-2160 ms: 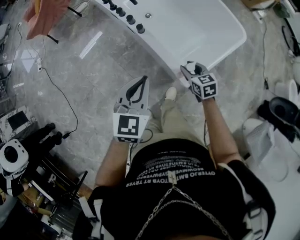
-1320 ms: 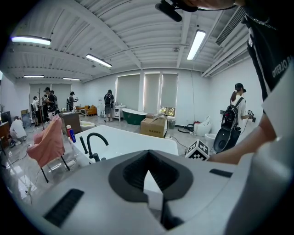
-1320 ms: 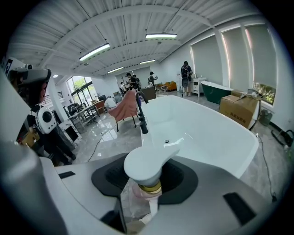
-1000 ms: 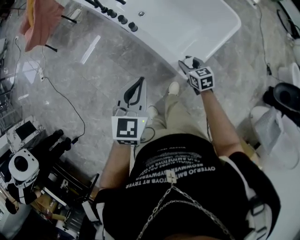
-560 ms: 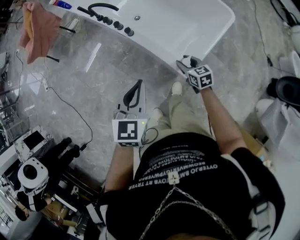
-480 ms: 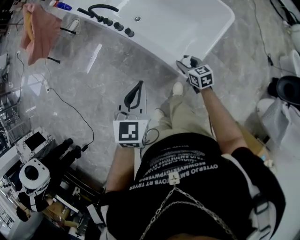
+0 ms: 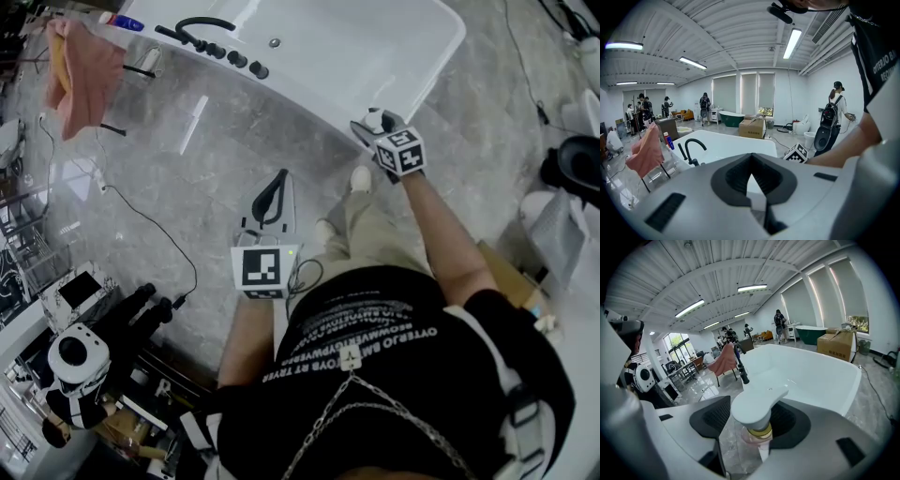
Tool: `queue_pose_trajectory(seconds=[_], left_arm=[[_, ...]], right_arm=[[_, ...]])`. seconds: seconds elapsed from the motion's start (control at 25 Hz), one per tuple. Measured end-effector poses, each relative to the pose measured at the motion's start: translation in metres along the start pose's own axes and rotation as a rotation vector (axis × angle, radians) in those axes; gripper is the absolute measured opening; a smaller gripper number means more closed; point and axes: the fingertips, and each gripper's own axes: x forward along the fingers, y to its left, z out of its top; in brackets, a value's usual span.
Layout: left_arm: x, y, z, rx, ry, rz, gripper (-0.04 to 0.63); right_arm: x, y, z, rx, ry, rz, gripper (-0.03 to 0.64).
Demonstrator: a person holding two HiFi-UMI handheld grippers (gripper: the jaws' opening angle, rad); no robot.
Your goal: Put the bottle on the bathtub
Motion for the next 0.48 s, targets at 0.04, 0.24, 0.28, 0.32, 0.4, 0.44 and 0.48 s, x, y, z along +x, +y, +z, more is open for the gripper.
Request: queue_pose_trajectory(seconds=[0.04, 0.24, 0.28, 0.32, 0.4, 0.44, 0.48], left_arm=[[-0.0001, -0.0002, 0.0005, 0.001, -0.001, -0.002, -0.003], [-0.0003, -0.0009, 0.0002, 0.009, -0.003, -0.010, -0.003], [0.0002, -0.0005, 0.0010, 0.006, -0.005, -0.008, -0.003], [0.0005, -0.0001, 0.0016, 0.005, -0.006, -0.007, -0.003], [0.0001, 0.0001, 0.0022, 0.006, -0.005, -0.008, -0.003], [-0.0002, -0.0003, 0.0025, 0.007, -0.004, -0.009, -0.003], [0.0000, -0.0008, 0.0026, 0.009, -0.003, -0.009, -0.003]], right_arm=[[0.0004, -0.0009, 0.0006, -0.003, 0.002, -0.005, 0.224], [0.0014, 0.0009, -0.0042, -0.072, 0.043, -0.051, 0.224], [0.0020, 0.0003, -0.0042, -0.081, 0.040, -0.058, 0.223], [0.0025, -0.0002, -0.0038, -0.083, 0.035, -0.062, 0.222], [0.0022, -0.0001, -0.0032, -0.086, 0.033, -0.067, 0.222], [0.0016, 0.0000, -0.0027, -0.092, 0.034, -0.070, 0.222], [0.0013, -0.0003, -0.0022, -0.097, 0.035, -0.073, 0.222]])
